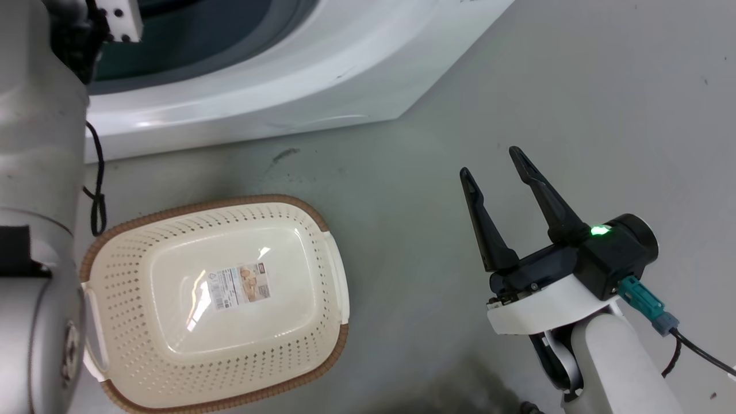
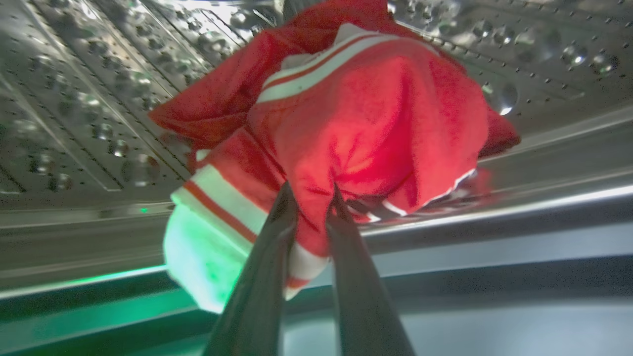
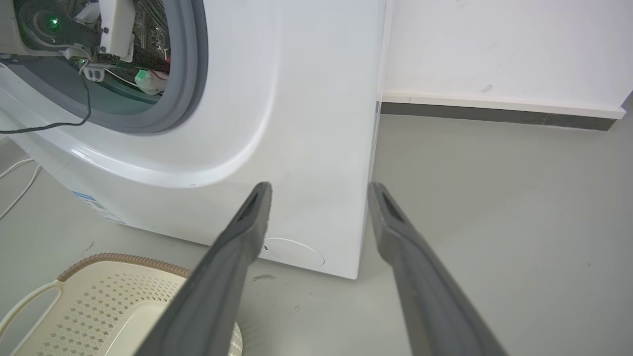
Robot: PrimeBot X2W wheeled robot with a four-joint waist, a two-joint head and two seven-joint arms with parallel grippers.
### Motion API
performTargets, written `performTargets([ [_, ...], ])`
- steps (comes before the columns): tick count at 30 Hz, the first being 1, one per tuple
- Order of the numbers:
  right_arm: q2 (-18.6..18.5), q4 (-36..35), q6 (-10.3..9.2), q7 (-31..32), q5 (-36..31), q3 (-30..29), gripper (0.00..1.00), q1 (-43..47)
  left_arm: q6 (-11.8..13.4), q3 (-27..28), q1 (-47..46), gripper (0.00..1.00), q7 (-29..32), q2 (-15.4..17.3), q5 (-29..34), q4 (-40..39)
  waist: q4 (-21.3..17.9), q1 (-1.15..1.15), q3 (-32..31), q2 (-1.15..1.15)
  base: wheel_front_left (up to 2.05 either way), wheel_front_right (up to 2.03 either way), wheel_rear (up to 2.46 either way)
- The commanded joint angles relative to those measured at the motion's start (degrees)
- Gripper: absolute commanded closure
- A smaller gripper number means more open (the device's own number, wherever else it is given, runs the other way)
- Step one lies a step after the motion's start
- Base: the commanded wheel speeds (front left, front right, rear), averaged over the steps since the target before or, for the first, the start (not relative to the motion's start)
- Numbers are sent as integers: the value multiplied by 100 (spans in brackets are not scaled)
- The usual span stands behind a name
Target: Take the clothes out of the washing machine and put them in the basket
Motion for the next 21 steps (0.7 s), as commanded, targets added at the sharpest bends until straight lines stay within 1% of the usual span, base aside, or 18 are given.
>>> performTargets([
  [1,9,48,-4,-13,29,-46,0,-81,59,22,218,100,-433,-72,-40,-106,93,-1,-213,0,0,0,0],
  [4,9,116,-3,-13,17,-95,0,-31,132,69,590,100,-1195,-143,-101,-185,178,-1,-509,0,0,0,0],
  [5,9,116,-3,-13,17,-95,0,-31,132,69,590,100,-1195,-143,-101,-185,178,-1,-509,0,0,0,0],
  [6,8,157,-4,-13,8,-153,0,47,161,88,810,100,-1649,-223,-132,-219,241,-1,-720,0,0,0,0],
  [7,8,157,-4,-13,8,-153,0,47,161,88,810,100,-1649,-223,-132,-219,241,-1,-720,0,0,0,0],
  [12,8,304,-4,-14,-58,-254,0,237,205,158,1398,100,-2628,-381,-271,-197,369,-1,-1239,0,0,0,0],
  [16,7,400,-4,-13,-102,-371,0,442,224,239,1835,100,-2989,-515,-392,-251,478,-1,-1639,0,0,0,0],
  [19,8,439,-4,-13,-132,-456,0,583,219,297,2179,100,-3070,-587,-452,-469,573,-1,-1883,0,0,0,0],
  [21,8,453,-4,-11,-153,-496,0,668,247,344,2420,100,-3084,-613,-453,-817,628,-1,-2031,0,0,0,0],
])
